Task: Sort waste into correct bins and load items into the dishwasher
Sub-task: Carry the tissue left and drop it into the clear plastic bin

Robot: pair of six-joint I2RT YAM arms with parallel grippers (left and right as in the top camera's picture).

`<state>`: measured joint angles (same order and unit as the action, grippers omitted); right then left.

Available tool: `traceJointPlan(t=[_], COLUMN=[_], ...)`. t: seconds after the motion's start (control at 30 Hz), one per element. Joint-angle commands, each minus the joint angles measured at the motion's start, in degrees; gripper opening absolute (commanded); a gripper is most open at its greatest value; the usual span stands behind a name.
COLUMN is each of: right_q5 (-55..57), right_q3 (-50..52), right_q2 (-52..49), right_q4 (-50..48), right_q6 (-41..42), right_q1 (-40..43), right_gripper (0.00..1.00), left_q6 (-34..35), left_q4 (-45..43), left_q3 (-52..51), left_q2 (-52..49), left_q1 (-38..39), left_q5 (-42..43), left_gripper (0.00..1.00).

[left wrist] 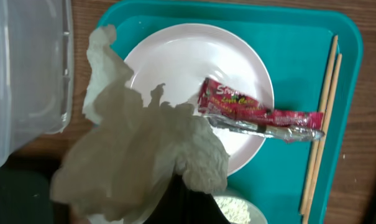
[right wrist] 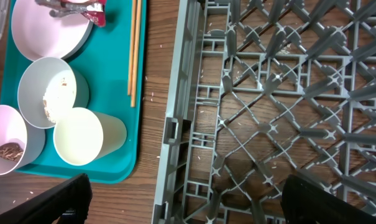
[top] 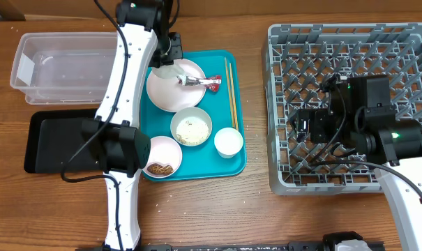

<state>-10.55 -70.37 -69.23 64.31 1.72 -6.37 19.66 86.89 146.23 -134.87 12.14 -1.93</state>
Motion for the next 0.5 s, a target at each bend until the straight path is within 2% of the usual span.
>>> traceJointPlan(t=[0.0,0.23,0.47], right_q5=[-0.5,-0.5,-0.5], right_q3=[-1.1,-1.1,-1.1], right_q2=[0.2,0.2,0.2], right_q4=[-0.1,-0.2,-0.2], right_q6=[0.0,0.0,0.0], right_q1=[0.2,0.2,0.2], right_gripper=[1.0,1.0,1.0], left_q6=[-3.9,-7.0,-8.0], left_q4=[2.2,3.5,-3.6], left_q3=[3.7,7.9,6.6], left_q2=[0.5,0.5,0.3], left_q1=[0.1,-6.0,-15.7], left_q5=[0.2,-1.4,-1.4], left_gripper=[0.04,0.04,0.04])
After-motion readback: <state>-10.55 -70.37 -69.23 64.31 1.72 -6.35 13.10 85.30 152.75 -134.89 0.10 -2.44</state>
